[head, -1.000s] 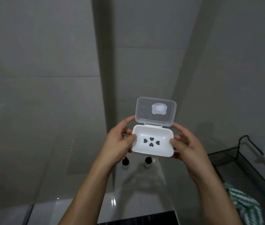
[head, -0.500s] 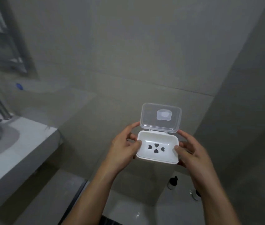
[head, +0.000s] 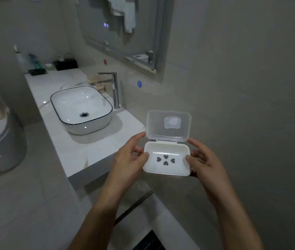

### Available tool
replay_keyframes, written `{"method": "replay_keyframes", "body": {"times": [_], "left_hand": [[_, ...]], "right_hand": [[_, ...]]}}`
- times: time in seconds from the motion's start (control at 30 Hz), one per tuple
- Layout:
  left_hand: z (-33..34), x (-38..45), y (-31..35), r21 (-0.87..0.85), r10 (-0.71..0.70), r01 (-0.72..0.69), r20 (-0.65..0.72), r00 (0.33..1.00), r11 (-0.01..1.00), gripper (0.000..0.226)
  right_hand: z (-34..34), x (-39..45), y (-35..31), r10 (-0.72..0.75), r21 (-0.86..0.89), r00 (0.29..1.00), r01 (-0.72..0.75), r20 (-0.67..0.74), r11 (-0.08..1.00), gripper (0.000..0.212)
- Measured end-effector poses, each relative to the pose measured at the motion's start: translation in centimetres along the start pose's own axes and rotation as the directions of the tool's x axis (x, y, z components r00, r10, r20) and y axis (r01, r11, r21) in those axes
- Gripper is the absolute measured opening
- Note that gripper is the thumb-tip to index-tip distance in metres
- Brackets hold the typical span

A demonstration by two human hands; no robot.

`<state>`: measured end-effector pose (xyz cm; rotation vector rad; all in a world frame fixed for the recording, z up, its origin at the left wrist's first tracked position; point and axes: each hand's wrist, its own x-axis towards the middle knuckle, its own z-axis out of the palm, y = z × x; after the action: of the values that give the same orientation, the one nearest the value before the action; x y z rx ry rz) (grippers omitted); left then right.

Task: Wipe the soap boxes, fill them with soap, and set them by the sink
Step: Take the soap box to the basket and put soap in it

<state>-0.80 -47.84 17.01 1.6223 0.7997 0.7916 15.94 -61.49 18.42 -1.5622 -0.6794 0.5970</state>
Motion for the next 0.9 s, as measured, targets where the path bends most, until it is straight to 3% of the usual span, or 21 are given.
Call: {"method": "replay_keyframes", "body": {"times": [0.3, 0.67, 0.9], "left_hand": [[-10.1, 0.2, -2.9, 0.018, -0.098, 0.112, -0.360, 0.928, 0.994, 0.050], [-17.6, 4.3, -4.3, 0.068, -0.141, 0.243, -0.651, 0.746, 0.968, 0.055], [-21.3, 5.1, -5.3, 0.068, -0.158, 0.316, -0.756, 0.636, 0.946, 0.057]], "right_hand": [[12.6, 6.7, 0.8, -0.021, -0.020, 0.931, 0.030, 0.364, 0.999, 0.049], [25.4, 15.9, -0.4, 0.005, -0.024, 0.697, 0.017, 0.717, 1.000, 0.048], [32.1, 18.3, -0.4, 0.026, -0.042, 0.568, 0.016, 0.823, 0.999, 0.050]]}}
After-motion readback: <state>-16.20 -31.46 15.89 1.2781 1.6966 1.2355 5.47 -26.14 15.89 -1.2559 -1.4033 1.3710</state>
